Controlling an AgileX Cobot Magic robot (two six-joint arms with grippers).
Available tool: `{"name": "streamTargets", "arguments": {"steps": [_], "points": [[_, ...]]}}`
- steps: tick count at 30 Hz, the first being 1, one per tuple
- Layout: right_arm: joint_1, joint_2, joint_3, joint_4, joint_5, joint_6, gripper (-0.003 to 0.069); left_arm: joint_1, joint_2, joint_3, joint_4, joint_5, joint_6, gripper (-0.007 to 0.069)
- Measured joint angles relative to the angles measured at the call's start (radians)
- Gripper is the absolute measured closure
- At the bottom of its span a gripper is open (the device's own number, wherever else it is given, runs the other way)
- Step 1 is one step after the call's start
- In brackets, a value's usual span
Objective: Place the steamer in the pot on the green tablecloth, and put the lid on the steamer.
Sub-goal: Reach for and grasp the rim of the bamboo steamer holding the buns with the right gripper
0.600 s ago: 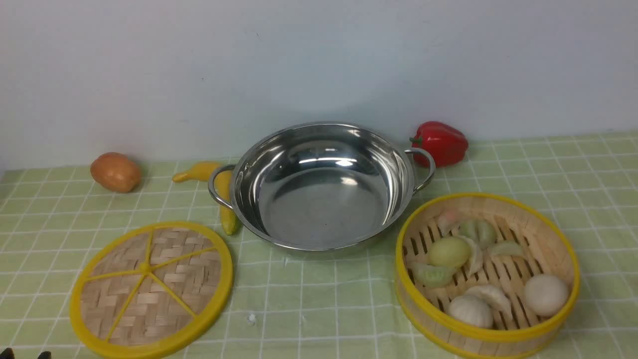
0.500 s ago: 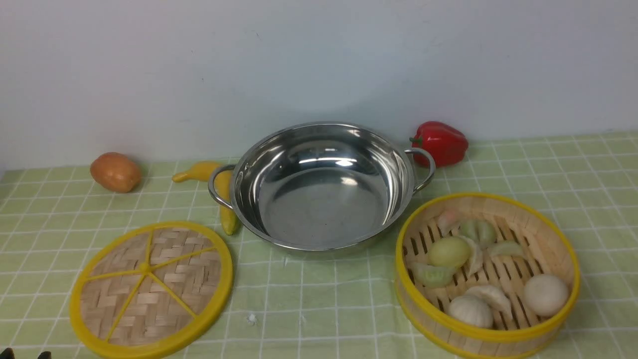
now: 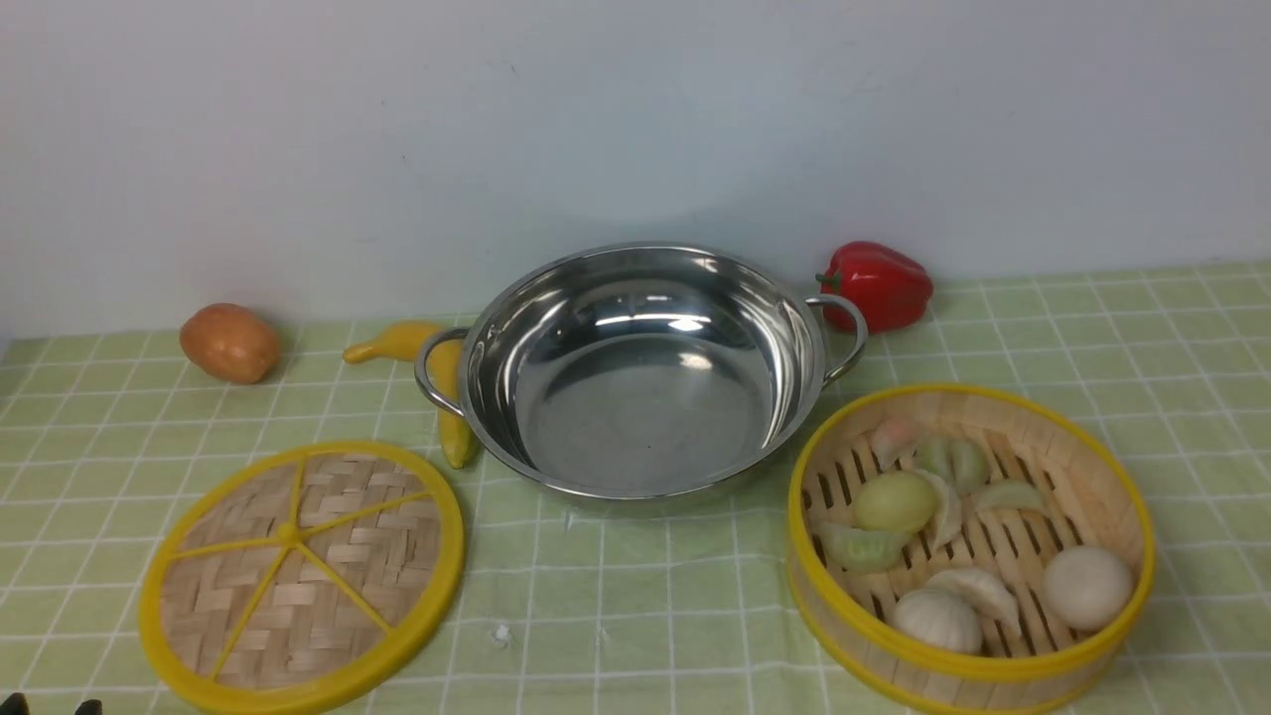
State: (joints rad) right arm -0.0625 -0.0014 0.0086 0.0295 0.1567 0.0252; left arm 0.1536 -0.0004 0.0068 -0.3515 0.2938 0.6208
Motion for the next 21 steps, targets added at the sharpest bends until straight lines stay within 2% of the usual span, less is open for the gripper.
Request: {"name": "streamTargets", "arguments": {"steps": [6, 10, 11, 12, 13, 15, 19, 21], "points": [[0.000, 0.000, 0.000, 0.031, -0.011, 0.028, 0.0419, 0.000, 0.000, 0.000, 0.000, 0.000, 0.000, 0.0382], [0.000, 0.000, 0.000, 0.178, -0.074, 0.154, 0.0419, 0.000, 0.000, 0.000, -0.027, 0.000, -0.001, 0.0382], [0.000, 0.000, 0.000, 0.187, -0.074, 0.154, 0.0419, 0.000, 0.000, 0.000, -0.027, 0.000, -0.003, 0.0382], [0.000, 0.000, 0.000, 0.274, -0.101, 0.231, 0.0419, 0.000, 0.000, 0.000, -0.101, 0.000, -0.022, 0.0382], [0.000, 0.000, 0.000, 0.274, -0.104, 0.239, 0.0419, 0.000, 0.000, 0.000, -0.113, 0.000, -0.022, 0.0382], [0.000, 0.000, 0.000, 0.374, -0.123, 0.327, 0.0419, 0.000, 0.000, 0.000, -0.321, -0.001, -0.095, 0.0382], [0.000, 0.000, 0.000, 0.440, -0.144, 0.405, 0.0419, 0.000, 0.000, 0.000, -0.688, 0.017, -0.187, 0.0382], [0.000, 0.000, 0.000, 0.463, -0.151, 0.440, 0.0419, 0.000, 0.000, 0.000, -0.819, 0.015, -0.205, 0.0382]]}}
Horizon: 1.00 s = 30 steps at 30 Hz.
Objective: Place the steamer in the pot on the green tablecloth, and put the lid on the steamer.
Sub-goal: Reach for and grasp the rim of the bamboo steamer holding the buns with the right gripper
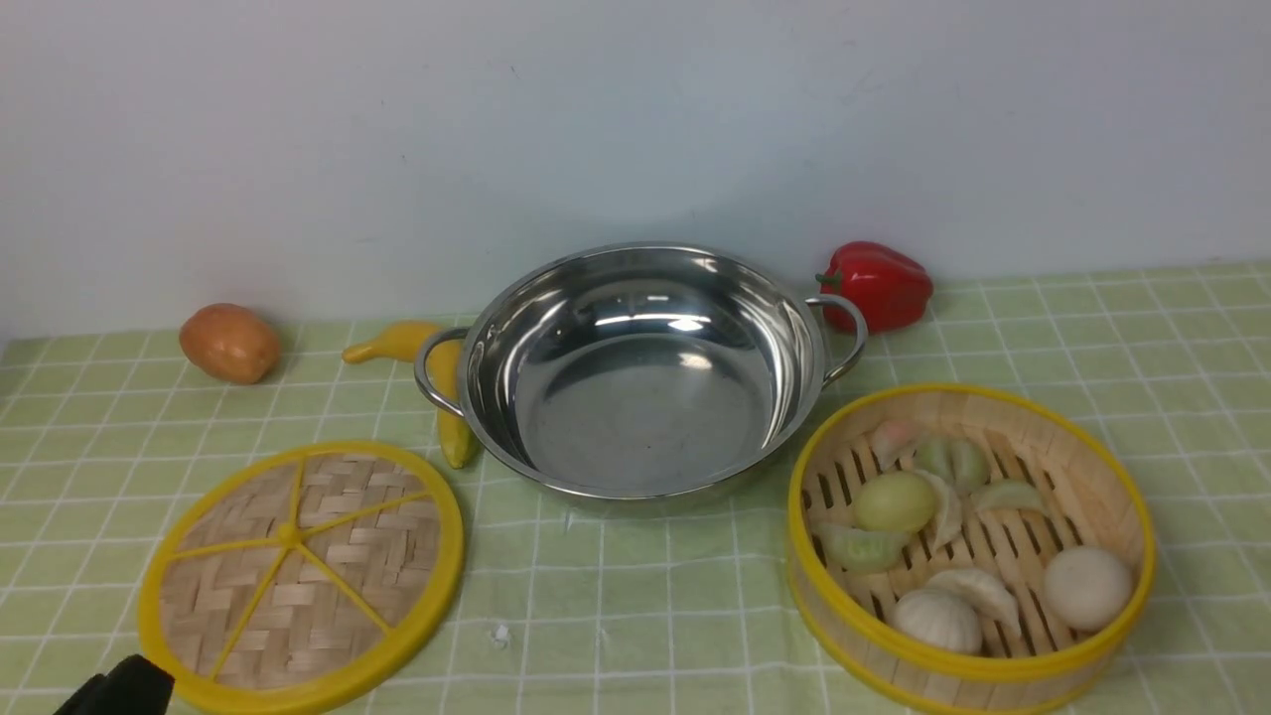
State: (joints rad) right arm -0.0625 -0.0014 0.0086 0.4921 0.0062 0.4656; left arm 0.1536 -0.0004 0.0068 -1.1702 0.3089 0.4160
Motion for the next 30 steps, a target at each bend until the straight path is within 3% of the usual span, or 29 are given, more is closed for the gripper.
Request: {"name": "streamTargets", "arguments": {"steps": [4, 10, 12, 15, 17, 19, 20, 22, 23, 24, 25, 28, 29, 30], "points": [[0.001, 0.000, 0.000, 0.057, -0.021, 0.080, 0.0419, 0.000, 0.000, 0.000, -0.176, -0.034, -0.007, 0.0382], [0.042, 0.000, -0.009, 0.058, -0.102, 0.130, 0.0419, 0.000, 0.000, 0.000, -0.297, -0.111, -0.025, 0.0382], [0.084, -0.001, -0.091, -0.041, -0.171, 0.112, 0.0419, 0.000, 0.000, -0.007, -0.416, -0.121, -0.026, 0.0382], [0.118, 0.008, -0.198, -0.168, -0.215, 0.090, 0.0419, 0.000, -0.001, -0.056, -0.476, -0.127, 0.002, 0.0382], [0.151, 0.076, -0.346, -0.317, -0.218, 0.077, 0.0419, 0.000, -0.002, -0.176, -0.496, -0.146, 0.116, 0.0382], [0.162, 0.116, -0.417, -0.374, -0.188, 0.077, 0.0419, 0.000, 0.006, -0.230, -0.495, -0.158, 0.185, 0.0382], [0.173, 0.194, -0.513, -0.437, -0.112, 0.077, 0.0419, 0.000, 0.044, -0.326, -0.478, -0.169, 0.322, 0.0382], [0.179, 0.261, -0.574, -0.468, -0.031, 0.077, 0.0419, 0.000, 0.079, -0.374, -0.468, -0.168, 0.395, 0.0382], [0.181, 0.357, -0.682, -0.502, 0.108, 0.076, 0.0419, 0.000, 0.158, -0.451, -0.460, -0.143, 0.515, 0.0382], [0.182, 0.381, -0.693, -0.504, 0.148, 0.075, 0.0419, 0.000, 0.168, -0.458, -0.460, -0.138, 0.515, 0.0382], [0.182, 0.492, -0.793, -0.516, 0.316, 0.056, 0.0419, 0.000, 0.254, -0.511, -0.454, -0.078, 0.582, 0.0382], [0.182, 0.664, -0.924, -0.518, 0.619, -0.035, 0.0419, 0.000, 0.421, -0.579, -0.397, 0.056, 0.623, 0.0382], [0.182, 0.676, -0.932, -0.517, 0.619, -0.035, 0.0419, 0.000, 0.434, -0.583, -0.390, 0.068, 0.623, 0.0382], [0.182, 0.780, -0.994, -0.512, 0.771, -0.127, 0.0419, 0.000, 0.565, -0.624, -0.285, 0.188, 0.605, 0.0382]]}}
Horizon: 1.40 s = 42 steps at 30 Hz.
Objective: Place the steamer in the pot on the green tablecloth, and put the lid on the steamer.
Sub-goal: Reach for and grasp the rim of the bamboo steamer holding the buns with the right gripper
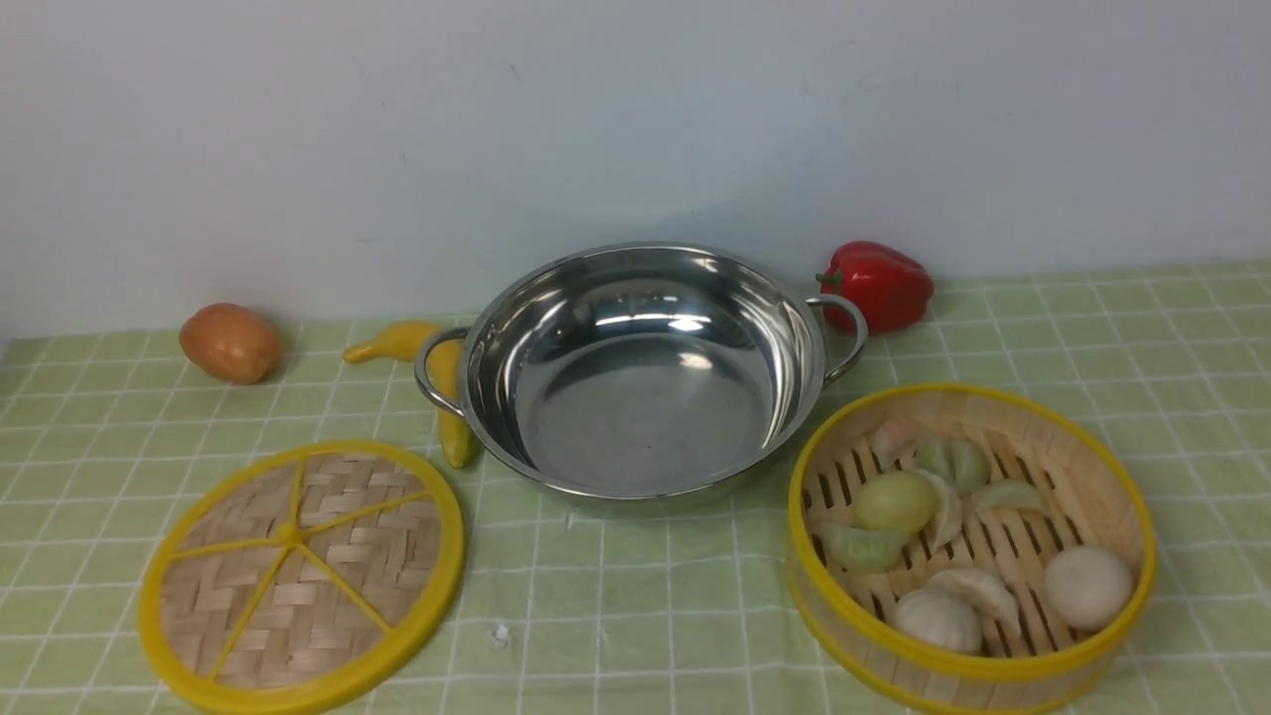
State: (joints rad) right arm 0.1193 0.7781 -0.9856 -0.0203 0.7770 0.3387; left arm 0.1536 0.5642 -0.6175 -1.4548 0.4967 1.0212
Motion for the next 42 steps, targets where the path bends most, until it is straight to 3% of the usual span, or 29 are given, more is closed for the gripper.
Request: {"name": "streamTargets", "arguments": {"steps": [2, 3, 4, 5, 6, 7, 8, 9, 10, 13, 15, 20, 39, 42], "points": [[0.000, 0.054, -0.027, 0.007, 0.058, -0.045, 0.0419, 0.000, 0.067, -0.020, 0.073, 0.056, -0.035, 0.0382], [0.000, 0.126, -0.054, 0.020, 0.116, -0.098, 0.0419, 0.000, 0.173, -0.053, 0.201, 0.136, -0.128, 0.0382], [0.000, 0.146, -0.059, 0.020, 0.128, -0.111, 0.0419, 0.000, 0.186, -0.057, 0.242, 0.145, -0.158, 0.0382], [0.000, 0.232, -0.071, 0.034, 0.170, -0.160, 0.0419, 0.000, 0.314, -0.103, 0.474, 0.233, -0.352, 0.0382], [0.000, 0.252, -0.071, 0.034, 0.177, -0.168, 0.0419, 0.000, 0.327, -0.109, 0.498, 0.243, -0.352, 0.0382], [0.000, 0.281, -0.072, 0.038, 0.186, -0.179, 0.0419, 0.000, 0.377, -0.130, 0.601, 0.279, -0.467, 0.0382], [0.000, 0.364, -0.072, 0.044, 0.201, -0.202, 0.0419, 0.000, 0.472, -0.175, 0.802, 0.359, -0.625, 0.0382], [0.000, 0.408, -0.072, 0.044, 0.202, -0.209, 0.0419, 0.000, 0.526, -0.203, 0.921, 0.409, -0.725, 0.0382], [0.000, 0.416, -0.072, 0.044, 0.202, -0.210, 0.0419, 0.000, 0.537, -0.208, 0.944, 0.427, -0.760, 0.0382], [0.000, 0.556, -0.072, 0.032, 0.184, -0.217, 0.0419, 0.000, 0.679, -0.283, 1.290, 0.518, -0.950, 0.0382], [0.000, 0.623, -0.072, 0.020, 0.163, -0.217, 0.0419, 0.000, 0.711, -0.297, 1.370, 0.519, -0.983, 0.0382], [0.000, 0.753, -0.072, 0.020, 0.116, -0.217, 0.0419, 0.000, 0.740, -0.303, 1.429, 0.507, -1.003, 0.0382], [0.000, 0.991, -0.072, -0.033, -0.045, -0.204, 0.0419, 0.000, 0.740, -0.304, 1.433, 0.492, -1.003, 0.0382], [0.000, 1.018, -0.073, -0.034, -0.061, -0.184, 0.0461, 0.000, 0.740, -0.304, 1.433, 0.492, -1.003, 0.0382]]}}
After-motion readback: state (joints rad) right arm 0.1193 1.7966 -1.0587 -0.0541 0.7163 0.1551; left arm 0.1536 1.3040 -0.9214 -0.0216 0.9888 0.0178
